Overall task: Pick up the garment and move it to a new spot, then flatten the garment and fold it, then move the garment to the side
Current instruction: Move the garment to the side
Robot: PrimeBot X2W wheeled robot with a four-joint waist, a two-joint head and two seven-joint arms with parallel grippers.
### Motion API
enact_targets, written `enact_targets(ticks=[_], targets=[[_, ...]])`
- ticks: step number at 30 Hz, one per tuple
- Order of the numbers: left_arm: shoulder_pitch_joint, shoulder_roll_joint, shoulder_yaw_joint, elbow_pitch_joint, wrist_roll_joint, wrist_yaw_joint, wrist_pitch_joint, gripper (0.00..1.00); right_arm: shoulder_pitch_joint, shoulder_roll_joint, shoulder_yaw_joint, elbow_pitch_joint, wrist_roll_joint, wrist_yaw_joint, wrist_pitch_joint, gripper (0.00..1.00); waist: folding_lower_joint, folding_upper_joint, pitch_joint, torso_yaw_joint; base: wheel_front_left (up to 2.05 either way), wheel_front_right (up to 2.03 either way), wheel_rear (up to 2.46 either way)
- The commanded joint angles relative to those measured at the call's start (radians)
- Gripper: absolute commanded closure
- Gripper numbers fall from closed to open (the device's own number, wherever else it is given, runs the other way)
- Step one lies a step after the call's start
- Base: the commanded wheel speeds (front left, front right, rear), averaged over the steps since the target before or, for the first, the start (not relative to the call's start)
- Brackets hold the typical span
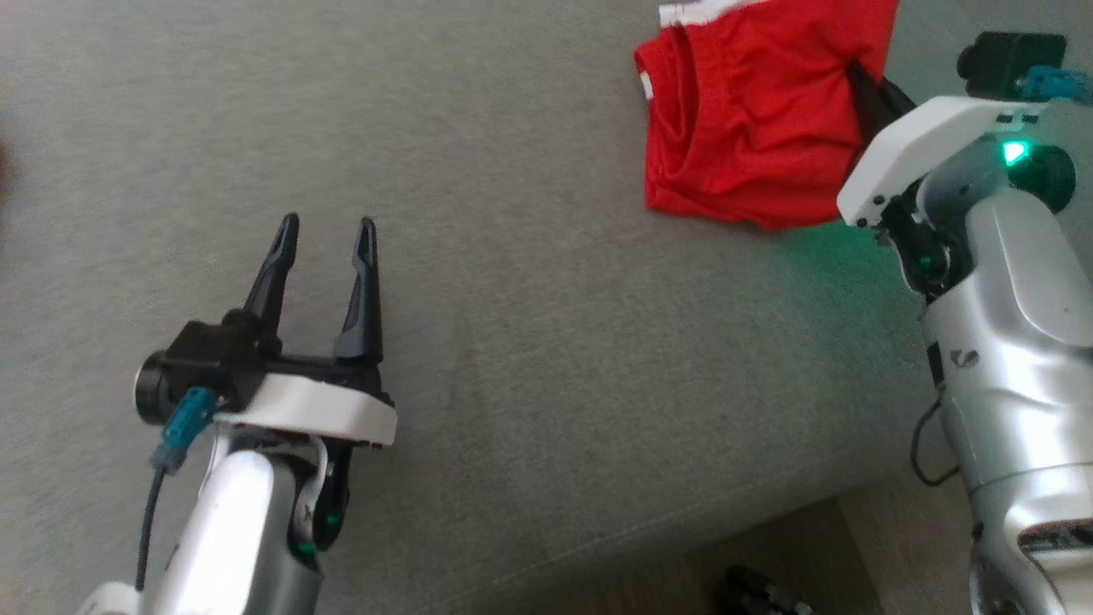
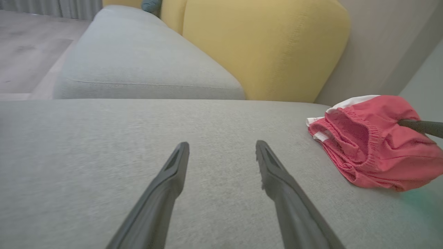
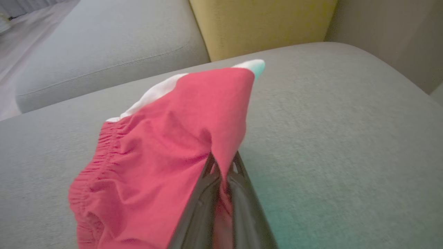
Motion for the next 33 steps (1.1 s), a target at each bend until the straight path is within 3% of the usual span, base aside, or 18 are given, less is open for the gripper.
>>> enact_targets(ticks=[1,10,21,27,33], targets=[[-0.034,0.014,0.022,-0.042,0.014,-0.001,0.007,0.0,-0.051,0.015,0.015,-0.022,-0.009,0.007,-0.021,1.0,-0.0001,0.0,0.069,-0.062,0.0,0.0,0.0],[-0.046,0.023,0.026,-0.06,0.012,0.01,0.009,0.0,-0.114,-0.012,-0.015,0.025,-0.057,0.007,-0.059,1.0,-0.0001,0.0,0.085,0.002,0.0,0.0,0.0],[-0.046,0.024,0.032,-0.086,-0.001,0.022,-0.004,0.0,-0.26,-0.156,-0.155,0.15,-0.219,0.007,-0.044,1.0,-0.0001,0.0,0.11,0.104,0.0,0.0,0.0],[-0.049,0.025,0.029,-0.096,-0.002,0.026,-0.008,0.0,-0.314,-0.219,-0.221,0.177,-0.33,0.007,-0.041,1.0,-0.0001,0.0,0.126,0.124,0.0,0.0,0.0],[-0.051,0.027,0.025,-0.105,-0.001,0.032,-0.009,0.0,-0.335,-0.234,-0.267,0.174,-0.404,0.007,-0.036,1.0,-0.0001,0.0,0.138,0.127,0.0,0.0,0.0]])
